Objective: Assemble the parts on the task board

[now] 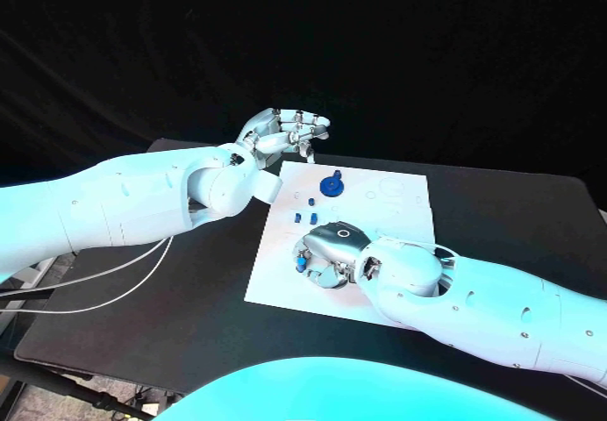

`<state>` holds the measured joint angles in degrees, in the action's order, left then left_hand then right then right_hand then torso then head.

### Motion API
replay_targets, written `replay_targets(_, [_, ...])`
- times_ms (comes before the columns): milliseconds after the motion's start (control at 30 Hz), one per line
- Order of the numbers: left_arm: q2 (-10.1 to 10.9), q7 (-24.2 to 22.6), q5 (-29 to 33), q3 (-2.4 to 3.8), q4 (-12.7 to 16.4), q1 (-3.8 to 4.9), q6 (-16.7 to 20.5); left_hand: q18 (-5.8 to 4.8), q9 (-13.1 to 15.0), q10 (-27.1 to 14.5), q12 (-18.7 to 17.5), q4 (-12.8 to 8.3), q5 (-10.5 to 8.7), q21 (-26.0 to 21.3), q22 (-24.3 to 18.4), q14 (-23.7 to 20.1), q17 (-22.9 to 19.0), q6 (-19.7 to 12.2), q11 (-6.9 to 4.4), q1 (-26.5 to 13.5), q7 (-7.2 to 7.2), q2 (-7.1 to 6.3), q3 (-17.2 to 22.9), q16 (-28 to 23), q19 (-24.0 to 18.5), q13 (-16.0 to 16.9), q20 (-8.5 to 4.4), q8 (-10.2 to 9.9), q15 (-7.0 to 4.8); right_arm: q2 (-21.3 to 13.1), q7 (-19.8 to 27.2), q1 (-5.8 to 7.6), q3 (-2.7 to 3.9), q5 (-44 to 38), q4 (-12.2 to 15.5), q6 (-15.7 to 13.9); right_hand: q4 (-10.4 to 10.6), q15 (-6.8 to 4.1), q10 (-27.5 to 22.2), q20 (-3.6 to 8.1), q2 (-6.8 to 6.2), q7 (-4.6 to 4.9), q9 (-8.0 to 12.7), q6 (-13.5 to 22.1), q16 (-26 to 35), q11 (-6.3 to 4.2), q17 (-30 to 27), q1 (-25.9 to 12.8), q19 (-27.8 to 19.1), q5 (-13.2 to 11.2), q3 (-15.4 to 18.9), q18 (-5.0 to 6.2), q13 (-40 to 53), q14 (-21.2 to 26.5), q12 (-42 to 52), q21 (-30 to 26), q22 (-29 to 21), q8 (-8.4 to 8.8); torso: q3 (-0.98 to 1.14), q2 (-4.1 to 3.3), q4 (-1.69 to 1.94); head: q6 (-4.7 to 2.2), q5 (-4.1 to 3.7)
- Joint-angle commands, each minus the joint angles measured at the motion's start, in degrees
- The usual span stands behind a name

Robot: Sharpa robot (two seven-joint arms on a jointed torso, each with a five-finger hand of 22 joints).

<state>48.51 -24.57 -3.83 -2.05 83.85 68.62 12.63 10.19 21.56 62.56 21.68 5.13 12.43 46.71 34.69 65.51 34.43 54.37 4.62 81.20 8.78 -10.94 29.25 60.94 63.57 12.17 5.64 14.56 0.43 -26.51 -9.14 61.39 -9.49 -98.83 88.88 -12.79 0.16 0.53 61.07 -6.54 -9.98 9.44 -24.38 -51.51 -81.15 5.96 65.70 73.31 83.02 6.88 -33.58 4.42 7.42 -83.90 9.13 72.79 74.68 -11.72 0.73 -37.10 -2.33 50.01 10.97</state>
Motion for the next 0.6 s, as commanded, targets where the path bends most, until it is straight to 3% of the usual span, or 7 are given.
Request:
replay_targets(33, [-0.03,-0.29,0.28,0.05,0.1,0.07,-0.76,0.4,0.08,-0.46,0.24,-0.04,0.19,-0.28,-0.07,-0.34,-0.06,0.31,0.07,0.02,-0.07,0.67,-0.32,-0.28,0.09,0.06,-0.17,0.39,0.06,-0.01,-0.25,-0.06,-0.02,-1.18,0.19,-0.29,0.21,0.53,-0.77,-0.05,-0.68,0.01,0.12,0.67,0.33,0.09,-0.44,-0.43,-0.68,0.16,0.6,0.12,-0.06,-1.09,-0.34,-0.7,-0.5,0.44,0.0,0.0,0.07,-0.01,-0.12])
replay_targets(267, [-0.01,-0.26,0.28,0.05,0.0,0.07,-0.78,0.4,0.08,-0.46,0.24,-0.04,0.19,-0.28,-0.07,-0.34,-0.06,0.31,0.07,0.02,-0.07,0.67,-0.32,-0.28,0.09,0.06,-0.17,0.39,0.06,-0.27,-0.26,-0.07,-0.02,-1.24,0.61,-3.84,0.53,0.65,-2.34,-0.15,-1.14,0.11,0.33,1.95,0.62,0.17,-1.17,-0.89,-1.19,0.06,1.36,0.35,-0.1,-0.78,-0.42,-1.72,-1.29,1.16,0.0,-0.03,0.06,-0.01,-0.16])
replay_targets(367, [0.04,-0.24,0.28,0.05,-0.02,0.07,-0.78,0.39,0.1,-0.65,0.59,0.0,0.19,-0.44,-0.17,-0.4,-0.15,0.3,0.04,0.01,-0.12,0.77,-0.45,-0.26,0.17,0.21,-0.2,0.49,0.03,-0.81,-0.34,-0.08,-0.02,-1.26,1.07,-5.99,0.85,1.0,-6.26,-0.49,-1.78,0.38,0.68,4.77,2.12,0.66,-4.52,-1.16,-3.34,-0.21,2.96,1.31,-0.46,0.59,-0.82,-6.25,-4.99,2.52,0.0,-0.05,0.04,-0.01,-0.11])
replay_targets(467, [0.1,-0.23,0.28,0.05,-0.05,0.07,-0.77,0.39,0.1,-0.65,0.59,0.0,0.19,-0.44,-0.17,-0.4,-0.15,0.3,0.04,0.01,-0.12,0.77,-0.45,-0.26,0.17,0.21,-0.2,0.49,0.03,-1.77,-0.34,-0.05,0.01,-1.27,1.86,-8.07,1.29,1.43,-9.31,-0.88,-2.02,-0.05,0.81,7.33,3.18,1.12,-6.89,-1.09,-4.91,-0.27,5.06,1.99,-0.7,1.75,-0.29,-9.74,-7.75,3.63,-0.01,0.01,0.0,-0.01,-0.1])
replay_targets(600, [0.17,-0.23,0.28,0.04,-0.09,0.07,-0.79,0.39,0.1,-0.65,0.59,0.0,0.19,-0.44,-0.17,-0.4,-0.15,0.3,0.04,0.01,-0.12,0.77,-0.45,-0.26,0.17,0.21,-0.2,0.49,0.03,-3.65,0.04,0.37,0.22,-1.01,3.41,-10.19,1.57,1.5,-9.87,-0.99,-2.07,-0.01,0.67,7.57,3.38,1.17,-7.48,-1.04,-5.05,-0.26,6.13,2.07,-0.65,2.02,0.48,-10.27,-8.12,3.67,-0.02,0.05,-0.08,-0.01,-0.2])
